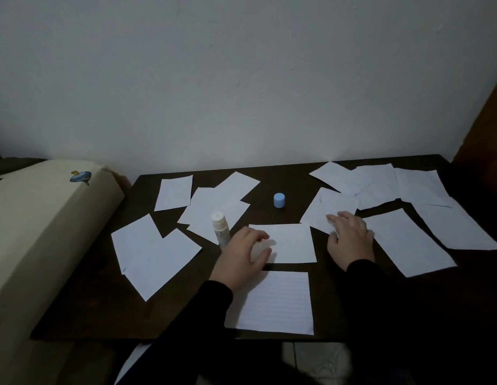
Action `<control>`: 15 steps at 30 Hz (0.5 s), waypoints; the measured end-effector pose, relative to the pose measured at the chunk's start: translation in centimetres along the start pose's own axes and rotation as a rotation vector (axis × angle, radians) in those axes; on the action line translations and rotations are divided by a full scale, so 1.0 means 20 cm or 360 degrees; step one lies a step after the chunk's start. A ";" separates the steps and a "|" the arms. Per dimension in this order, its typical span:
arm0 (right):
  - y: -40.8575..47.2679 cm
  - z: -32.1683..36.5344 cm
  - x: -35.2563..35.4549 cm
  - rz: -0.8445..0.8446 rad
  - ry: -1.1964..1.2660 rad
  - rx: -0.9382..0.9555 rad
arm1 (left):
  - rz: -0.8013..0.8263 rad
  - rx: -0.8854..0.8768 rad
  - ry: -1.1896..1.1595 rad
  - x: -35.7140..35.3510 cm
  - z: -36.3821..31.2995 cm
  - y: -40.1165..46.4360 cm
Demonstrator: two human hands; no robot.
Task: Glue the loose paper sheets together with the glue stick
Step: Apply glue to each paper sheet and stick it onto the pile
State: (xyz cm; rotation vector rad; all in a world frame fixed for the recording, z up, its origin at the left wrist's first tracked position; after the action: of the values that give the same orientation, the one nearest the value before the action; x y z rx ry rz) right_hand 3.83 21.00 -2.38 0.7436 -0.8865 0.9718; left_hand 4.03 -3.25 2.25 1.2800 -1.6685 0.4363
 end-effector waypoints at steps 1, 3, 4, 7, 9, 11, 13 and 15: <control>0.03 -0.03 -0.01 0.0070 -0.0089 -0.0034 | 0.0050 0.0016 0.0044 -0.05 0.00 0.03; 0.06 -0.08 -0.05 0.0259 -0.0239 -0.0072 | 0.0146 0.0111 0.0147 -0.13 0.04 0.07; 0.06 -0.09 -0.07 0.0331 -0.0291 -0.0073 | 0.0223 0.0149 0.0221 -0.18 0.07 0.08; 0.05 -0.08 -0.06 0.0322 -0.0407 0.0002 | 0.0343 0.0207 0.0308 -0.27 0.14 0.08; 0.05 -0.05 -0.04 0.0296 -0.0440 0.0078 | 0.0299 0.0258 0.0255 -0.28 0.16 0.07; 0.07 -0.04 -0.04 0.0292 -0.0391 0.0136 | 0.0273 0.0291 0.0241 -0.28 0.18 0.07; 0.10 -0.06 -0.05 0.0316 -0.0371 0.0107 | 0.0261 0.0310 0.0241 -0.28 0.19 0.06; 0.11 -0.11 -0.09 0.0407 -0.0412 -0.0001 | 0.0257 0.0327 0.0255 -0.28 0.20 0.07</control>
State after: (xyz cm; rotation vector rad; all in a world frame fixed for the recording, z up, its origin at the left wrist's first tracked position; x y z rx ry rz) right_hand 1.86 23.05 -4.60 0.7796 -1.2302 1.1153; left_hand 0.98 -2.58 -4.03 1.2256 -1.6283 0.8049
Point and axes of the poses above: each hand's wrist, its own y-axis towards the middle knuckle, its own x-axis out of the back of the hand, z = x × y, the point moved 10 cm from there along y, towards the middle knuckle, and after that the axes turned 5 degrees about y, right-handed, at the moved point
